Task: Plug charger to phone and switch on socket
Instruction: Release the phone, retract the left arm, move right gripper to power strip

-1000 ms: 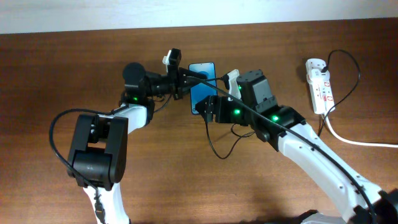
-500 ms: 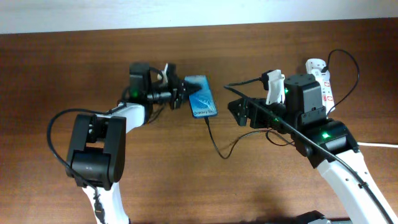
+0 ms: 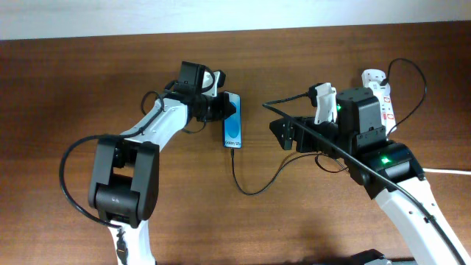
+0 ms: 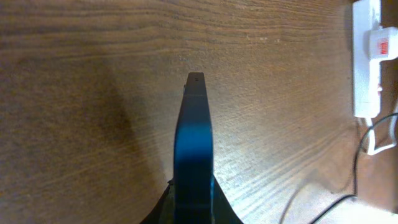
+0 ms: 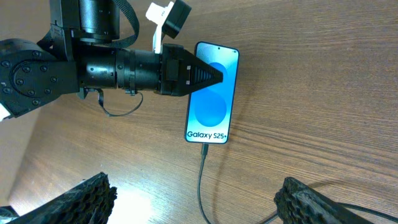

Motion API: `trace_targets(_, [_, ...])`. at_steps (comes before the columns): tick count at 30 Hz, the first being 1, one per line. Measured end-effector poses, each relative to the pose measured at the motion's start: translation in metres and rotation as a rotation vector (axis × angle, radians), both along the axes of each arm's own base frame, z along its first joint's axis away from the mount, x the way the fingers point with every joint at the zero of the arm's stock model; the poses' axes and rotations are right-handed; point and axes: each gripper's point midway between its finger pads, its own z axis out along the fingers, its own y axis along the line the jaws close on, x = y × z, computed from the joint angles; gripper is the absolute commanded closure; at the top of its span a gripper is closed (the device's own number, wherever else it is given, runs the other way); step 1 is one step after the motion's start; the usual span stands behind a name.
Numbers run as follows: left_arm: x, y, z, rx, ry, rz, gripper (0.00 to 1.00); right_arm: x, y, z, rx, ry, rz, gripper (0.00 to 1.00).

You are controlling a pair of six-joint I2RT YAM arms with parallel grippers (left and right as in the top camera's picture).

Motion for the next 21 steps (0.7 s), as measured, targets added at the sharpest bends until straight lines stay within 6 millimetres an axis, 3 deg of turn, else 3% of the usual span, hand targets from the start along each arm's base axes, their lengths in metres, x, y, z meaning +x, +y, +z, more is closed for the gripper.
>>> trace_targets(2, [0.003,-0.001,-0.005,0.006,-0.005,-0.001,0.93,-0.001,0.000,-0.001,-0.001,0.003,0.000,0.12])
trace_targets(4, [0.004,-0.003,-0.007,-0.007,0.004,-0.005,0.71,-0.001,0.000,-0.001,-0.002,0.006,0.001,0.12])
trace_targets(5, [0.006,-0.002,-0.011,0.002,0.000,-0.005,0.44,-0.001,0.000,-0.001,-0.002,0.008,0.000,0.12])
trace_targets(7, [0.004,0.002,-0.034,0.039,0.029,-0.003,0.28,-0.002,-0.001,-0.003,-0.005,0.016,0.000,0.12])
trace_targets(9, [0.006,0.002,-0.032,0.035,0.024,-0.007,0.05,-0.003,-0.001,-0.003,-0.005,0.017,0.001,0.12])
trace_targets(10, [0.007,0.003,-0.030,0.041,0.019,-0.008,0.00,-0.003,-0.001,-0.004,-0.006,0.020,0.000,0.12])
trace_targets(15, [0.006,0.019,-0.029,0.104,0.045,0.026,0.01,-0.003,-0.003,-0.004,-0.012,0.015,0.001,0.12])
trace_targets(16, [0.006,0.031,-0.029,0.119,0.075,0.050,0.01,-0.002,-0.008,-0.005,-0.019,0.019,-0.009,0.12])
trace_targets(18, [0.002,0.074,-0.030,0.170,0.174,0.128,0.01,0.000,-0.047,-0.011,-0.070,0.062,-0.113,0.11])
trace_targets(19, [0.001,0.083,-0.028,0.180,0.182,0.134,0.00,-0.001,-0.068,-0.007,-0.096,0.079,-0.160,0.10])
trace_targets(20, [-0.002,0.105,-0.026,0.208,0.212,0.170,0.00,0.005,-0.092,0.003,-0.113,0.060,-0.227,0.09])
trace_targets(21, [-0.005,0.120,-0.015,0.229,0.206,0.187,0.00,0.009,-0.112,0.011,-0.125,0.041,-0.282,0.09])
